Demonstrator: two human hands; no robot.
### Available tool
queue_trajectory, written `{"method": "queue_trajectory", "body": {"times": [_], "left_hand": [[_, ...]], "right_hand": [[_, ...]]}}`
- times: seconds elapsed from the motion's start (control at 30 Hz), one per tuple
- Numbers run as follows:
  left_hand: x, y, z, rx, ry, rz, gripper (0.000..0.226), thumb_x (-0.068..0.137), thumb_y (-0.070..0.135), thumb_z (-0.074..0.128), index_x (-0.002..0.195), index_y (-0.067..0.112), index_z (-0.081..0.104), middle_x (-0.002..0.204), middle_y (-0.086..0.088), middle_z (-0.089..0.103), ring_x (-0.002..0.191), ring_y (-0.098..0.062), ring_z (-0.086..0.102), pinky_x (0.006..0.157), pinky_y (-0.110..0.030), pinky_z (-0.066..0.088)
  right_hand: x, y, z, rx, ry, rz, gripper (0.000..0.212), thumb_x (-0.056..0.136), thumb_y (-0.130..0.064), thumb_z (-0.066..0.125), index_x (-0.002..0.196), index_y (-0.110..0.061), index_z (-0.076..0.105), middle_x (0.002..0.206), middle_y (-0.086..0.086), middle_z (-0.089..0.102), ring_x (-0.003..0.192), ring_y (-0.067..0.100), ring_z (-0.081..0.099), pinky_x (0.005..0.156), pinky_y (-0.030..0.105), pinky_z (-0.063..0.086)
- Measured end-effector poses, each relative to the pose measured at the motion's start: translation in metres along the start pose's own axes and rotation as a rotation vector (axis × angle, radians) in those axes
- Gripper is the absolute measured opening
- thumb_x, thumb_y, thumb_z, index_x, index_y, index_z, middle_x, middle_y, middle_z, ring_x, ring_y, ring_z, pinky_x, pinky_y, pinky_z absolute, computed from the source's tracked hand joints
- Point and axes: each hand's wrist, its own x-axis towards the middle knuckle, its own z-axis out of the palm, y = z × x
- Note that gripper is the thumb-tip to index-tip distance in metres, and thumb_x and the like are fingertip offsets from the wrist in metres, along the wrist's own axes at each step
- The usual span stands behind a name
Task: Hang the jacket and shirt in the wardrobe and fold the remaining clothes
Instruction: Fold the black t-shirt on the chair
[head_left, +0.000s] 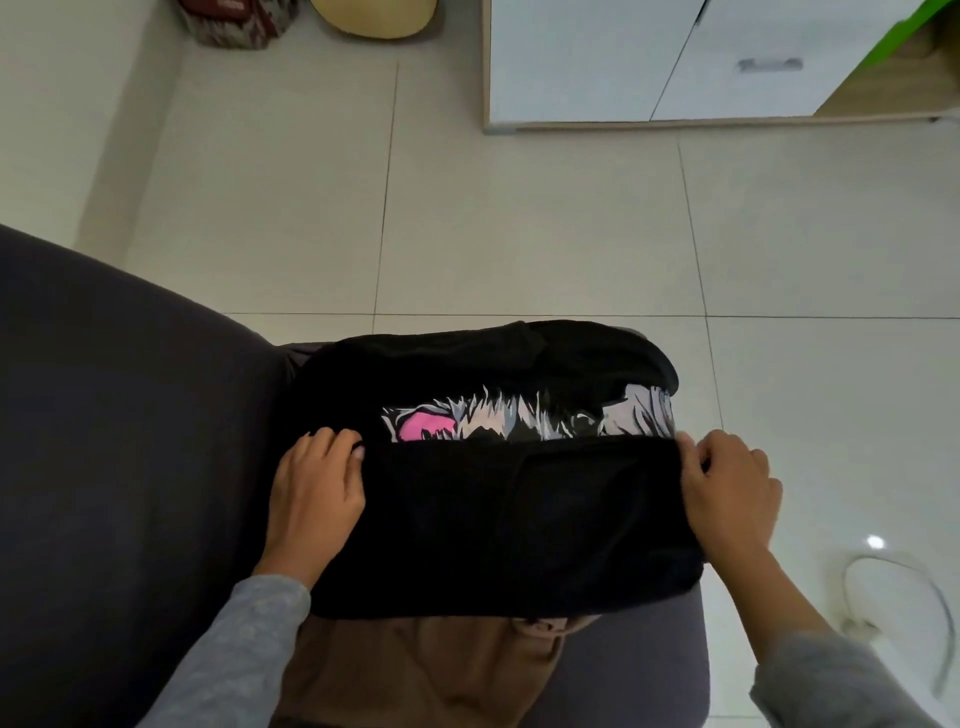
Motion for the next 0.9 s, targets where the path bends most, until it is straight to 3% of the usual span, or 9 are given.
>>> {"method": "queue_trajectory", "body": {"times": [0.13,0.2,0.27,0.33,0.47,0.57,0.67,0.83,0.9], "left_hand": [[0.001,-0.001,0.005,-0.046,0.020,-0.078,0.018,0.089,0.013,0.059,0.104,0.005,0.064,0.098,-0.011,0.061,0.093,-0.031,0.057,0.091,-0.048,0.045],[-0.002,0.002,0.005,-0.065,0.045,-0.076,0.023,0.089,0.009,0.059,0.111,0.006,0.063,0.108,-0.011,0.060,0.105,-0.029,0.056,0.108,-0.048,0.033],[-0.005,0.005,0.006,-0.090,0.044,-0.075,0.024,0.090,0.007,0.056,0.113,0.006,0.063,0.111,-0.010,0.060,0.109,-0.027,0.055,0.113,-0.047,0.026],[-0.008,0.006,0.008,-0.099,0.041,-0.079,0.019,0.089,0.006,0.056,0.107,0.007,0.064,0.108,-0.008,0.061,0.106,-0.026,0.056,0.113,-0.048,0.025],[-0.007,0.006,0.008,-0.087,0.071,-0.122,0.011,0.089,0.006,0.057,0.096,0.007,0.065,0.100,-0.007,0.062,0.099,-0.028,0.059,0.111,-0.050,0.027],[-0.006,0.010,0.008,-0.097,0.081,-0.142,0.012,0.088,0.006,0.058,0.098,0.007,0.065,0.102,-0.008,0.062,0.102,-0.028,0.058,0.113,-0.049,0.025],[-0.009,0.019,0.005,-0.160,0.141,-0.212,0.021,0.088,0.008,0.058,0.108,0.005,0.062,0.118,-0.011,0.056,0.117,-0.030,0.050,0.111,-0.050,0.029],[-0.031,0.040,-0.001,-0.274,0.304,-0.374,0.030,0.088,0.012,0.060,0.117,0.005,0.055,0.125,-0.014,0.049,0.113,-0.031,0.046,0.091,-0.046,0.039],[-0.043,0.044,0.000,-0.318,0.347,-0.520,0.031,0.087,0.014,0.063,0.115,0.005,0.054,0.121,-0.015,0.047,0.105,-0.033,0.047,0.087,-0.047,0.037]], "right_hand": [[0.004,0.009,0.006,0.215,-0.146,0.129,0.014,0.092,-0.014,0.046,0.099,-0.011,0.057,0.108,0.009,0.051,0.102,0.033,0.050,0.083,0.038,0.036],[0.000,0.009,0.007,0.360,-0.204,0.099,0.034,0.083,0.005,0.041,0.110,-0.008,0.058,0.115,0.012,0.052,0.102,0.032,0.051,0.084,0.033,0.036],[-0.006,0.008,0.008,0.379,-0.201,0.131,0.047,0.076,0.009,0.039,0.114,-0.012,0.058,0.113,0.011,0.056,0.098,0.031,0.053,0.084,0.035,0.040],[-0.011,0.008,0.011,0.312,-0.197,0.178,0.044,0.075,0.003,0.041,0.111,-0.018,0.057,0.105,0.008,0.059,0.095,0.032,0.053,0.081,0.041,0.044],[-0.009,0.010,0.006,0.336,-0.157,0.218,0.024,0.077,0.003,0.044,0.095,-0.009,0.054,0.100,0.015,0.058,0.088,0.030,0.050,0.071,0.033,0.035],[-0.007,0.007,-0.002,0.432,0.002,0.266,0.031,0.078,-0.001,0.039,0.105,0.001,0.053,0.109,0.024,0.052,0.086,0.027,0.046,0.074,0.030,0.033],[-0.018,-0.011,-0.006,0.524,0.065,0.219,0.040,0.078,0.010,0.042,0.116,0.001,0.050,0.125,0.018,0.039,0.095,0.025,0.047,0.084,0.031,0.038],[-0.074,-0.061,-0.007,0.719,0.104,-0.079,0.020,0.085,0.002,0.056,0.097,-0.015,0.051,0.091,0.000,0.053,0.077,0.010,0.053,0.069,0.011,0.041],[-0.105,-0.078,-0.002,0.810,-0.011,-0.125,0.012,0.087,-0.007,0.061,0.085,-0.016,0.054,0.073,-0.003,0.059,0.065,0.010,0.056,0.061,0.014,0.045]]}}
